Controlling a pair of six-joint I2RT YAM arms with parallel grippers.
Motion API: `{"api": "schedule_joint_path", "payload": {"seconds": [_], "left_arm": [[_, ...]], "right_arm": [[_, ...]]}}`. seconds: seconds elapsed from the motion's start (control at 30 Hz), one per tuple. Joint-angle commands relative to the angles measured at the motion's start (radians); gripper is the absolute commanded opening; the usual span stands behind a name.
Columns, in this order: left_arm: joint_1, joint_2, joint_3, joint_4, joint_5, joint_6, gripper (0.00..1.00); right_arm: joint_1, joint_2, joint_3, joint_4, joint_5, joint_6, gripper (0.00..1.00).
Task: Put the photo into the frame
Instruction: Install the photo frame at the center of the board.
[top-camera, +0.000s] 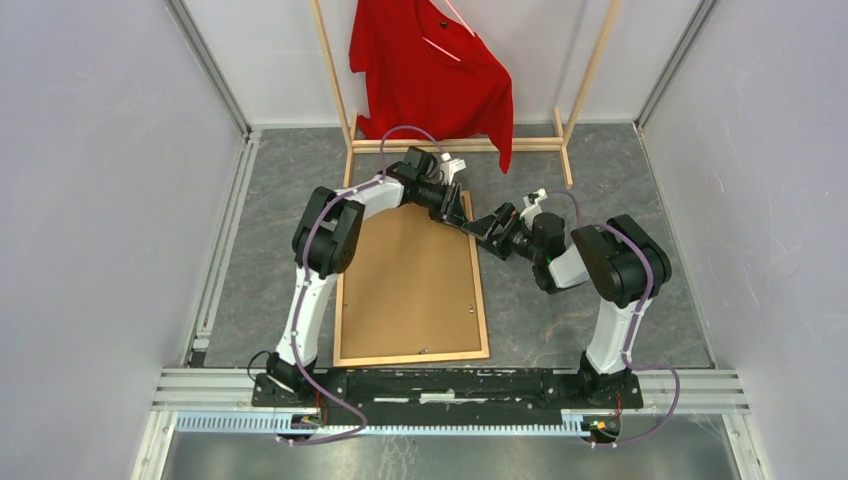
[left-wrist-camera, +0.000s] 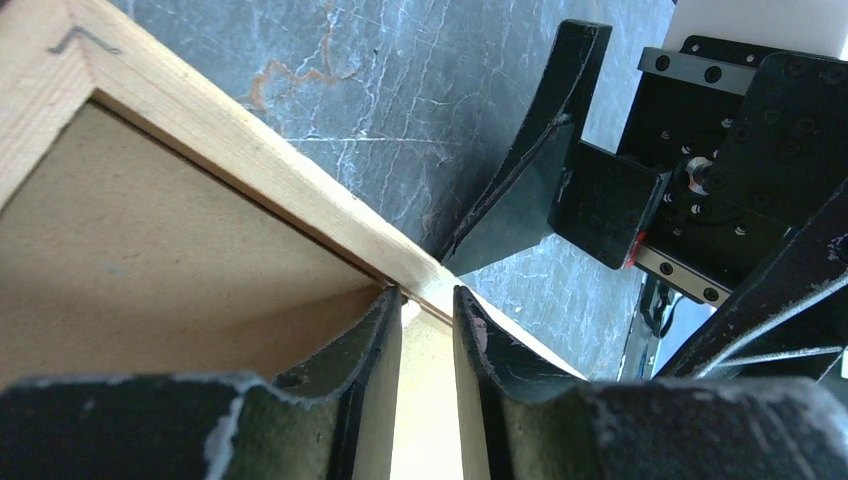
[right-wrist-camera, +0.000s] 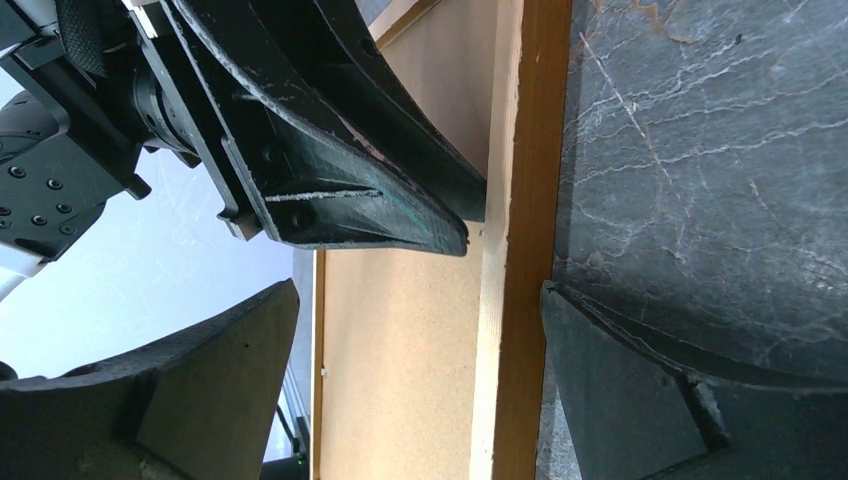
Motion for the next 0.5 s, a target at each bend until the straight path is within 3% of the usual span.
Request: {"api": "schedule_joint_path", "payload": {"seconds": [0.0, 0.23, 0.47], "left_arm": [[-0.040, 0.025, 0.003, -0.049, 0.048, 0.022, 0.32], [-0.018, -0.034, 0.095, -0.159, 0.020, 0.094, 0.42], [0.066, -0.167, 0.221, -0.366, 0.045, 0.186, 0.72]], "right_arm": [[0.011, 0.010, -0.006, 0.043, -0.032, 0.011, 0.98], [-0.027, -0.068, -0.003, -0.061, -0.034, -0.062, 0.98], [-0.029, -0.334, 0.008, -0.547, 0.070, -0.364, 0.98]]}}
